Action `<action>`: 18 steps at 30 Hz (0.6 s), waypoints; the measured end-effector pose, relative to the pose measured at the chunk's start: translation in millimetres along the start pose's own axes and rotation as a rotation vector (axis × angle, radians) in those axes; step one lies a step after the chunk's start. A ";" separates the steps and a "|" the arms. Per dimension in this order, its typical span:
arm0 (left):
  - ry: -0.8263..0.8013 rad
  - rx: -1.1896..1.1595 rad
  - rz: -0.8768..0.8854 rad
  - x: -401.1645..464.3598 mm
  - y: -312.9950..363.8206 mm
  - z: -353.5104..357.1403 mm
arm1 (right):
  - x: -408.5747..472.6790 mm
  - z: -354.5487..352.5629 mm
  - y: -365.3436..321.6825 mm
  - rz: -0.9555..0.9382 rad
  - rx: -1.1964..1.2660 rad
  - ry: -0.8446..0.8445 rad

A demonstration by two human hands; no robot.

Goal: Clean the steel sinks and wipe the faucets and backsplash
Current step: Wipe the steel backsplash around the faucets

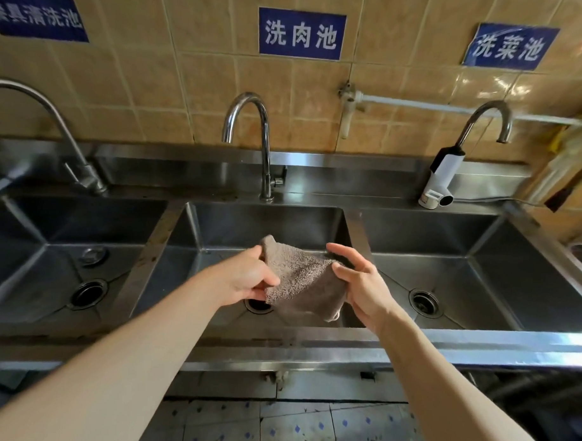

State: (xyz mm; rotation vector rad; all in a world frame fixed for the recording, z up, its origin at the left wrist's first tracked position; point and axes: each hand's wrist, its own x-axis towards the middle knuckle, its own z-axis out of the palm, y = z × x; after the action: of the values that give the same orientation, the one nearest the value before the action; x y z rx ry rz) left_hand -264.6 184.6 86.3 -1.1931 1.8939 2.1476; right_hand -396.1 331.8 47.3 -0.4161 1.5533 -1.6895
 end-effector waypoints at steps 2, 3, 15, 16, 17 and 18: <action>0.141 0.076 -0.023 7.8 0.3 4.1 | -0.2 -6.2 -1.9 -0.075 -0.174 0.049; 0.208 0.057 -0.018 13.0 0.8 6.7 | -0.3 -10.4 -3.7 -0.119 -0.275 0.085; 0.309 0.186 0.362 48.6 -20.3 76.3 | -17.1 -79.8 0.5 -0.274 -0.794 0.343; 0.270 0.239 0.328 51.4 -31.1 82.7 | -23.2 -86.8 12.0 -0.223 -0.837 0.338; 0.227 0.293 0.281 51.5 -41.3 86.2 | -28.2 -90.7 22.9 -0.167 -0.884 0.324; 0.171 0.336 0.221 50.8 -53.3 90.1 | -33.5 -94.6 35.9 -0.099 -0.935 0.301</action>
State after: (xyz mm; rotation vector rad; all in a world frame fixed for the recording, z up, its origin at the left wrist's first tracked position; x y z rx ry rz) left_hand -319.6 253.2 10.2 -1.1769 2.4411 1.7580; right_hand -429.5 423.1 3.6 -0.7285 2.5438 -1.0158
